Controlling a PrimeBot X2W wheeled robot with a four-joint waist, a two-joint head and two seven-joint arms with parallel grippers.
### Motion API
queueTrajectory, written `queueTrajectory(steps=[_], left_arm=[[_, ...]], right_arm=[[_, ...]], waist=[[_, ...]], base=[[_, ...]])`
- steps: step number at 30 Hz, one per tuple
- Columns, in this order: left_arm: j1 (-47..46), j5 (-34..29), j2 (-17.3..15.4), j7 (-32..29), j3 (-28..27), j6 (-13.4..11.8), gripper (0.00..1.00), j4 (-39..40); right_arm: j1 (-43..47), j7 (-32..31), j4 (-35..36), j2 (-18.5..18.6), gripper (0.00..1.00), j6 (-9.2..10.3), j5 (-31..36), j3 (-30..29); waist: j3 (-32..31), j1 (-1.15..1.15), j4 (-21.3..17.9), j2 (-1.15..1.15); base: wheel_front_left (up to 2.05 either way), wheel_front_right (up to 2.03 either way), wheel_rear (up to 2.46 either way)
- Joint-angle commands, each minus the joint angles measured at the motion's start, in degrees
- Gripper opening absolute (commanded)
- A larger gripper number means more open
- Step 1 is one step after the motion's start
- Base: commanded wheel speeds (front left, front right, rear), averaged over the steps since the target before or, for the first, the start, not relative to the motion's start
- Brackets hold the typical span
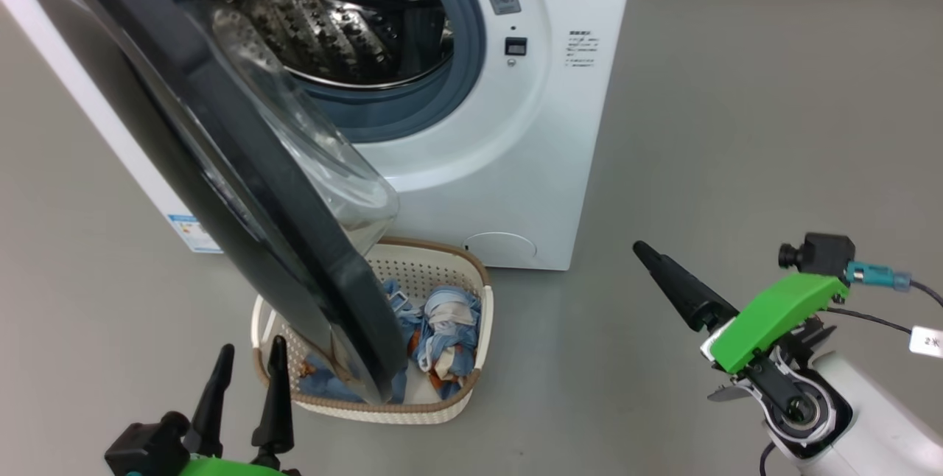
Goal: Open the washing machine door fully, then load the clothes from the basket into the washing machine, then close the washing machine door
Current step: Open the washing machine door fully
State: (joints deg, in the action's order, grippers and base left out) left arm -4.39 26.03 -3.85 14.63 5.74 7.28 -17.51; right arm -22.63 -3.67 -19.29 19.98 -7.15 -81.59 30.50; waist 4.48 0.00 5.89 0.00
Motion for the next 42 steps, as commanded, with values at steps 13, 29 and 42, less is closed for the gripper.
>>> queueTrajectory(steps=[13, 29, 42], left_arm=[[0.03, -0.84, -0.79, 0.37, -3.19, 0.21, 1.00, 0.97], [0.70, -0.98, -0.52, 0.37, -3.30, 0.21, 1.00, 0.82], [0.63, -0.81, -0.52, 0.37, -3.12, 0.21, 1.00, 0.64]], right_arm=[[0.59, 17.53, -3.25, 5.76, 1.00, -0.34, 4.66, 9.15], [7.85, 18.66, -3.58, 0.36, 1.00, -0.34, 34.81, -10.86], [13.59, 18.67, 2.32, -4.40, 1.00, -0.34, 54.26, -20.28]], waist=[[-0.58, 0.00, -2.29, 0.00], [-1.16, 0.00, -2.06, 0.00], [-1.05, 0.00, -1.53, 0.00]], base=[[0.00, 0.00, 0.00], [0.00, 0.00, 0.00], [0.00, 0.00, 0.00]])
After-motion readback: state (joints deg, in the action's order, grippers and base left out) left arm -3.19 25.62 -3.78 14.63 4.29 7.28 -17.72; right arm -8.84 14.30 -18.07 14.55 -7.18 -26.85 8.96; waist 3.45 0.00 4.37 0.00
